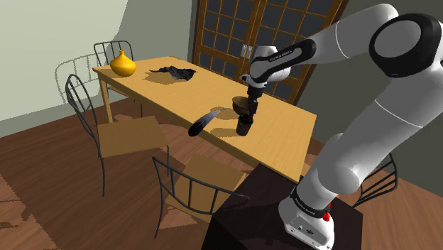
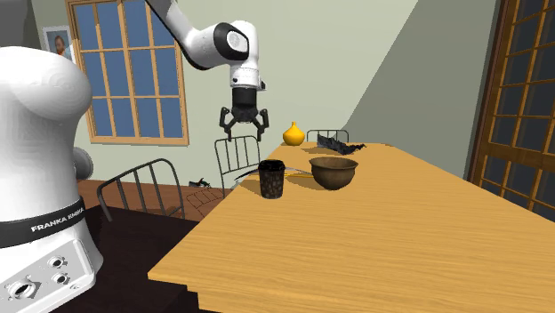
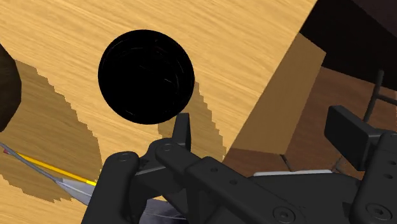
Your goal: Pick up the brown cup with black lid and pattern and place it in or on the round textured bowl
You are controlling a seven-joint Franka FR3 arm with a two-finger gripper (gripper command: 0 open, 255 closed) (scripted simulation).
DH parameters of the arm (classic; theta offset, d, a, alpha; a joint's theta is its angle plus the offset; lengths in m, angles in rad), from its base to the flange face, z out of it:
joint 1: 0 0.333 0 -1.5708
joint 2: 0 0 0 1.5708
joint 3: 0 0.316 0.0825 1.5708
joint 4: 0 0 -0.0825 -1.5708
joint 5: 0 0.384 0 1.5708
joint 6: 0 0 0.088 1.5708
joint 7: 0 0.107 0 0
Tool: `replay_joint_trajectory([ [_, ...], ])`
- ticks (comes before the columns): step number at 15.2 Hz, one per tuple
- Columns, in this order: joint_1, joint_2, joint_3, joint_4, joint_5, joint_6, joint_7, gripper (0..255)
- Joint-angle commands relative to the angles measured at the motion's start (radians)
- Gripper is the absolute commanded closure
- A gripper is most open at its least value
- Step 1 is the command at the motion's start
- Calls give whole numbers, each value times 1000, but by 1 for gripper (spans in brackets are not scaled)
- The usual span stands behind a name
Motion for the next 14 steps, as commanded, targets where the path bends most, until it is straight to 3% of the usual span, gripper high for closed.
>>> replay_joint_trajectory([
  [1,4,90,-20,49,26,41,-96,0],
  [6,-17,309,-20,182,114,121,-316,0],
  [14,-39,396,-2,171,162,213,-362,0],
])
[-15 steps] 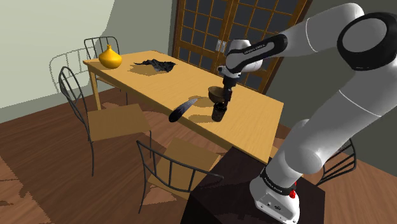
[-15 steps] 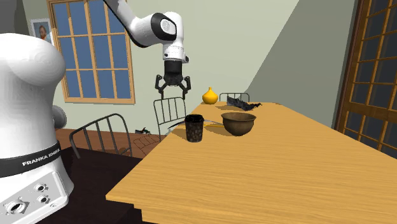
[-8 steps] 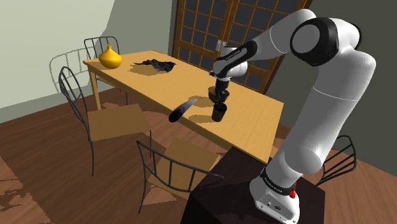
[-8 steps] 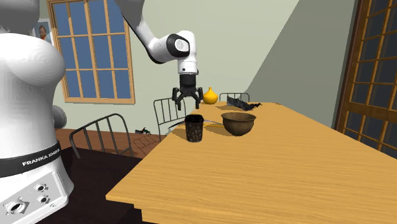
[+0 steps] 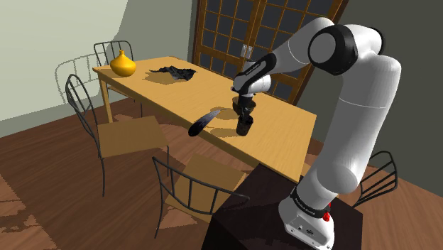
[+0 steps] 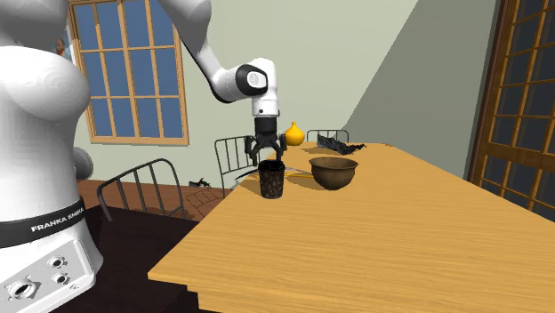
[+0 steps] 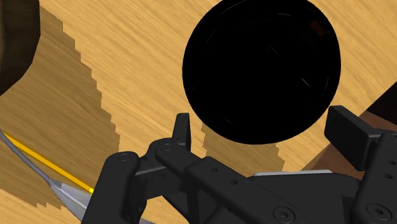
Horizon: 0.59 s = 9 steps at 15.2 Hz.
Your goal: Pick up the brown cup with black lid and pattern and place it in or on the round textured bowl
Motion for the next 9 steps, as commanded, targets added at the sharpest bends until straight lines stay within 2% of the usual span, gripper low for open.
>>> replay_joint_trajectory([
  [1,-5,16,3,-8,10,23,-8,0],
  [8,-5,16,4,-8,10,23,-8,0],
  [9,-5,16,4,-8,10,23,-8,255],
])
